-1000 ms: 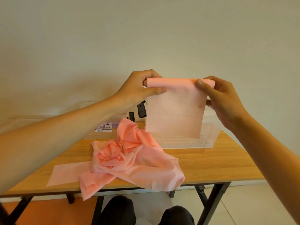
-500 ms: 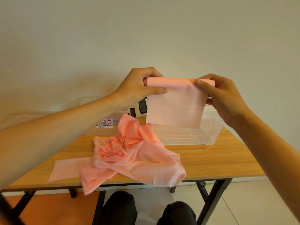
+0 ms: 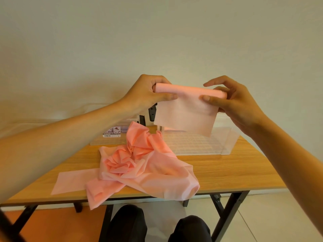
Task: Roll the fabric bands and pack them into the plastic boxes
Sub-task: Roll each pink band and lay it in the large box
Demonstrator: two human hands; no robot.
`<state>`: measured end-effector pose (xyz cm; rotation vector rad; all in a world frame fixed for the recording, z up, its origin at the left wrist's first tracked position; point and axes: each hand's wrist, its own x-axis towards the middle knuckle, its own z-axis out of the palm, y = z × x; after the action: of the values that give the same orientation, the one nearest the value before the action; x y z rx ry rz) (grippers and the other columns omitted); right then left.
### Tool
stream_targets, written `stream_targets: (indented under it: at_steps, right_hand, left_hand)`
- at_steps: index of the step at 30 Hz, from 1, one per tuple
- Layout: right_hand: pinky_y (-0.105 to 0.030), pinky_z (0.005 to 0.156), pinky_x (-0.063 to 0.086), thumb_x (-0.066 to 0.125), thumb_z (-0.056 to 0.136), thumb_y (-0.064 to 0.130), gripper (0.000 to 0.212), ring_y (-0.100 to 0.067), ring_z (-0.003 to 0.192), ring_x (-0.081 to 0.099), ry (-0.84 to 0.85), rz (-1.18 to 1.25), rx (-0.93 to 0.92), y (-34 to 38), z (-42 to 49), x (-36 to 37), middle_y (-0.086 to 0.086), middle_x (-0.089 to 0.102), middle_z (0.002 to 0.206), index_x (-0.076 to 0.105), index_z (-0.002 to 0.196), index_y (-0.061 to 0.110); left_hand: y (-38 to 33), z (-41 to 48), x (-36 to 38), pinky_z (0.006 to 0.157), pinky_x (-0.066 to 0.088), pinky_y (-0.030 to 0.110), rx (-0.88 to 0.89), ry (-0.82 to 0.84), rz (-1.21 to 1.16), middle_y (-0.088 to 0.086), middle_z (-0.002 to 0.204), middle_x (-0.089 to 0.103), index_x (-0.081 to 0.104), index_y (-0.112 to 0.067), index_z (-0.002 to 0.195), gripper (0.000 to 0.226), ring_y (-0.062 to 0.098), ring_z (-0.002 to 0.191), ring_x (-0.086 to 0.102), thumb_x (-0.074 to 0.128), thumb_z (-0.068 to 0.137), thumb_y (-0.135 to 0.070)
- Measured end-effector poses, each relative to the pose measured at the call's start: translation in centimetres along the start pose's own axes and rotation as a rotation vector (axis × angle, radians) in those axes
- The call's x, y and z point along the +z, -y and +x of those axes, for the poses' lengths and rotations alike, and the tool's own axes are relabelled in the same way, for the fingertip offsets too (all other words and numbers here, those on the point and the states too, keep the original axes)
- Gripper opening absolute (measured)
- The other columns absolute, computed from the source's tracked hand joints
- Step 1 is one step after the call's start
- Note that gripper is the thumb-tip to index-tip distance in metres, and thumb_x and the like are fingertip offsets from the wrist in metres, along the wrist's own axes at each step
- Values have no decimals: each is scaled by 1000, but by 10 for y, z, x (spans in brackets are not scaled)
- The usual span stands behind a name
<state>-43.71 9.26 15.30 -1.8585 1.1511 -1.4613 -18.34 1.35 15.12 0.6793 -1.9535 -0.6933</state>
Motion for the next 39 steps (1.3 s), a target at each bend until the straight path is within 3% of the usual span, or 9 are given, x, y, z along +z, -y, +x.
stream_targets:
  at_steps: [3, 8, 12, 19, 23, 31, 34, 36, 39]
  right_hand:
    - [-32, 66, 55, 70, 94, 26, 10, -18, 81, 68, -35, 14, 13, 0, 1, 3, -8, 73, 97, 70, 100, 18]
    - [-29, 67, 56, 67, 95, 34, 23, -17, 81, 67, -19, 8, 40, -1, 1, 2, -4, 71, 95, 67, 113, 19]
    - [-33, 71, 60, 78, 80, 24, 34, -22, 86, 71, 14, 32, 10, -1, 0, 2, -4, 74, 96, 65, 111, 16]
    - [-34, 76, 56, 67, 96, 37, 28, -12, 85, 69, -70, -54, 48, -5, 3, 4, 1, 71, 90, 70, 101, 10]
    - [-37, 72, 61, 77, 82, 33, 33, -21, 90, 71, -31, -17, 32, -3, 1, 4, -7, 72, 99, 66, 110, 18]
    - [-33, 71, 53, 67, 96, 40, 28, -13, 81, 66, -71, -76, 61, -4, 1, 6, 0, 68, 88, 70, 97, 12]
    - [-40, 72, 57, 75, 87, 36, 27, -23, 88, 68, -52, -38, 31, -3, -2, 7, -12, 71, 103, 69, 108, 21]
    - [-41, 70, 58, 80, 81, 27, 33, -26, 89, 68, -26, -38, -6, -3, -2, 7, -12, 71, 107, 67, 111, 17]
    - [-33, 66, 58, 76, 89, 17, 22, -19, 84, 68, -33, -37, -16, -2, -1, 8, -6, 71, 100, 68, 106, 6]
  left_hand:
    - [-1, -2, 1, 70, 47, 28, -2, 13, -31, 6, 89, 72, 73, -18, 93, 21, 12, 81, 63, 84, 77, -26]
    - [-1, -1, 0, 68, 49, 16, 28, 38, -13, -10, 86, 68, 70, -24, 90, 22, 0, 77, 63, 84, 78, -12]
    - [2, -1, -4, 67, 48, 17, 7, 3, -32, -5, 87, 69, 71, -22, 92, 19, 4, 78, 62, 83, 80, -14]
    - [3, -2, -2, 69, 46, 19, 38, 27, -3, -4, 87, 68, 70, -22, 93, 21, 5, 80, 60, 84, 80, -13]
    - [3, -3, -2, 71, 44, 31, 13, 10, -8, 17, 95, 71, 73, -20, 95, 16, 16, 82, 61, 82, 82, -19]
    - [1, -4, -2, 69, 49, 25, -7, 8, -34, -4, 89, 68, 71, -27, 92, 16, 8, 81, 62, 81, 82, -19]
    - [1, -5, -2, 69, 50, 22, -18, -9, -50, -6, 86, 69, 71, -26, 90, 13, 6, 79, 63, 80, 83, -19]
    - [2, -6, -2, 69, 49, 23, -25, -17, -60, -5, 86, 69, 71, -25, 90, 12, 8, 79, 64, 80, 83, -20]
    - [1, -7, -4, 69, 49, 25, -30, 2, -51, -1, 89, 68, 71, -24, 91, 17, 11, 82, 62, 82, 78, -22]
